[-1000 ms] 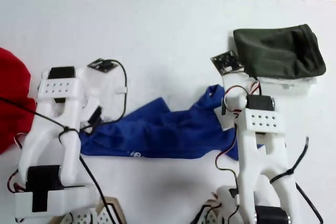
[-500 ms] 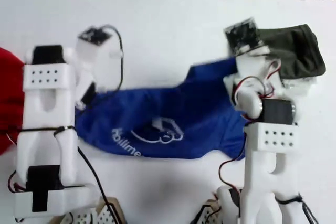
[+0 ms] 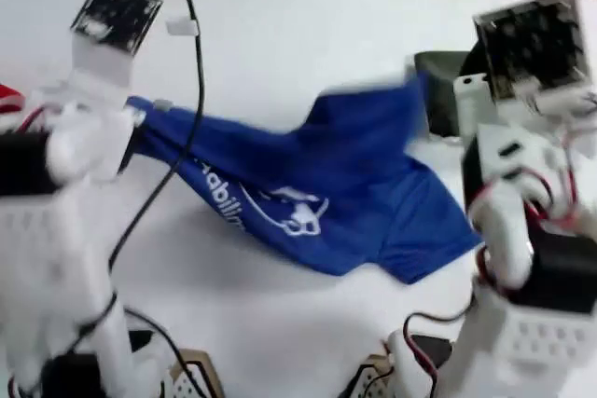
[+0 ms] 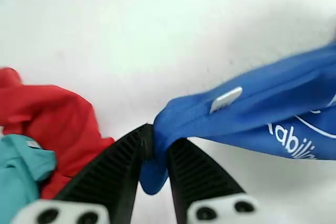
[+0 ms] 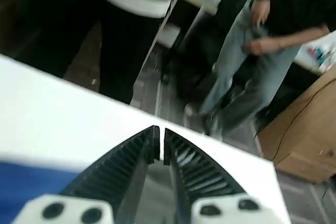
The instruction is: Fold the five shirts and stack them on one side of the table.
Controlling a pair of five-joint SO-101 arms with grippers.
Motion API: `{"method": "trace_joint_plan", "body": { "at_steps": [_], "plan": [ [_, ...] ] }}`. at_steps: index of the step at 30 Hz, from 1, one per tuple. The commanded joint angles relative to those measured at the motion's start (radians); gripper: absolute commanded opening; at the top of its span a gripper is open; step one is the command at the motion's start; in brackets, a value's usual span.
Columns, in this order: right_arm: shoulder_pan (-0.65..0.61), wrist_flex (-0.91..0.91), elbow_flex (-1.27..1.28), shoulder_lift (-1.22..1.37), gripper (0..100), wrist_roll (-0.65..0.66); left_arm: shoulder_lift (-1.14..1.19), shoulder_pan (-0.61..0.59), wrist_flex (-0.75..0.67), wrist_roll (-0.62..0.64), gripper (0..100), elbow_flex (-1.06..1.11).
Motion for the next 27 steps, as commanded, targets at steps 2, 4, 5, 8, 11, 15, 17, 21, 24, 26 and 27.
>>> {"method": "trace_joint_plan", "body": {
  "at_steps": [2, 4, 5, 8, 11, 15, 17, 21, 24, 26, 27],
  "plan": [
    [0.008, 0.048, -0.172, -0.016, 1.9, -0.009, -0.153, 0.003, -0.005, -0.015, 2, -0.036],
    [0.007, 0.065, -0.147, -0.015, 1.9, -0.009, -0.164, 0.006, 0.000, -0.015, 2, -0.024],
    [0.004, 0.076, -0.110, -0.015, 1.9, -0.011, -0.160, 0.006, 0.000, -0.015, 2, -0.007],
    [-0.048, 0.119, 0.049, -0.013, 1.9, -0.104, -0.152, 0.002, 0.003, -0.015, 2, 0.101],
    [-0.145, 0.105, 0.264, -0.007, 3.2, -0.201, -0.152, 0.002, -0.003, -0.017, 2, 0.274],
    [-0.280, 0.027, 0.517, 0.094, 14.7, -0.207, -0.153, -0.002, -0.038, -0.017, 2, 0.504],
    [-0.334, 0.005, 0.569, 0.171, 20.1, -0.207, -0.153, -0.029, -0.066, -0.017, 2, 0.610],
    [-0.452, -0.021, 0.560, 0.321, 23.0, -0.207, -0.153, -0.130, -0.170, -0.018, 2, 0.817],
    [-0.530, -0.079, 0.523, 0.438, 23.0, -0.207, -0.153, -0.187, -0.250, -0.048, 2, 0.920],
    [-0.565, -0.119, 0.480, 0.536, 23.0, -0.207, -0.153, -0.212, -0.292, -0.072, 2, 0.963],
    [-0.579, -0.131, 0.453, 0.591, 23.0, -0.209, -0.153, -0.222, -0.307, -0.078, 2, 0.975]
  ]
}}
